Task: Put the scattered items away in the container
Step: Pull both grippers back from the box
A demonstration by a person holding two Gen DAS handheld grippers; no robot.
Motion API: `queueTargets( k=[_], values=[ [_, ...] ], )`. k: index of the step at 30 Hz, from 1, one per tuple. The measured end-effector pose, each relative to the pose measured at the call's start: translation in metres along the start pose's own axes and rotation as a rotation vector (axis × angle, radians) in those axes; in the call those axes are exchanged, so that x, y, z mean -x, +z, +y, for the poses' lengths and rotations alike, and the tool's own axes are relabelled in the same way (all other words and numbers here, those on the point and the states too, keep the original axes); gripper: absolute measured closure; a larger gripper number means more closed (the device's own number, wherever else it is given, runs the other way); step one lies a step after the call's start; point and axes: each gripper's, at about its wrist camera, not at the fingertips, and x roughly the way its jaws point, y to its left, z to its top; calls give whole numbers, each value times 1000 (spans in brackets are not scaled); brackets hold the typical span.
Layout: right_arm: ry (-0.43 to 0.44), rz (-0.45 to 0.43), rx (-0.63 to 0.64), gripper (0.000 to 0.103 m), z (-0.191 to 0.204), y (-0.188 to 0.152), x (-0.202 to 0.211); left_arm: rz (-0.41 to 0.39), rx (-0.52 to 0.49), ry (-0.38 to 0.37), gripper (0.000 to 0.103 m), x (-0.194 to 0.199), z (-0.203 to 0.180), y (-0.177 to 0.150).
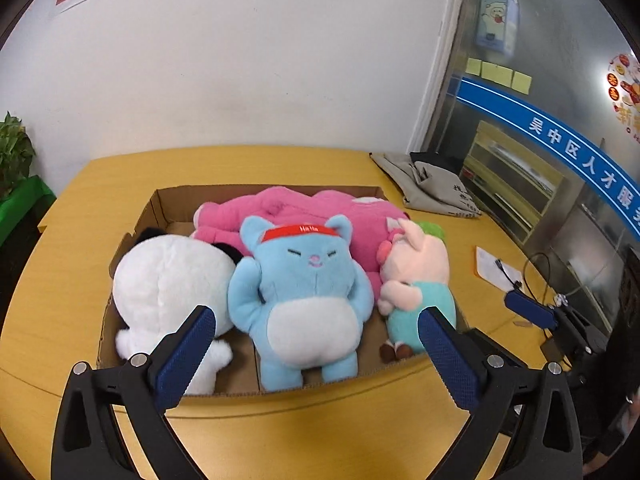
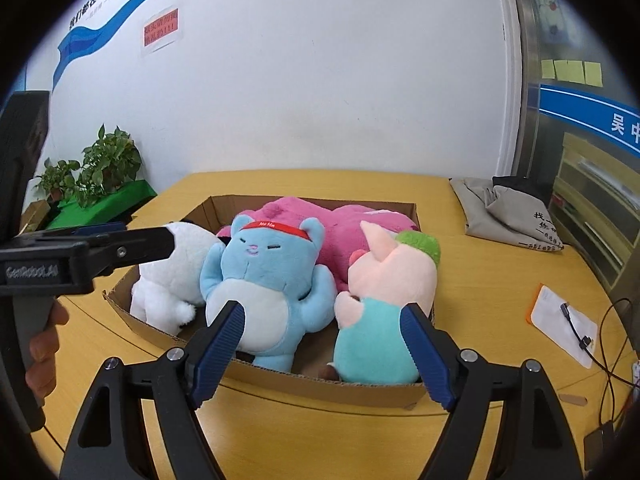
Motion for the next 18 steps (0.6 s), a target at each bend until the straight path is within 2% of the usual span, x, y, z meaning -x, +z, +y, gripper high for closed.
queueTargets(
  k=[5,18],
  values=[
    [-35,23,30,23,13,-8,0,-18,-4,-5,0,18,3,-14],
    [-56,39,53,23,28,-15,16,-9,-5,-19,0,28,-1,-31]
  ],
)
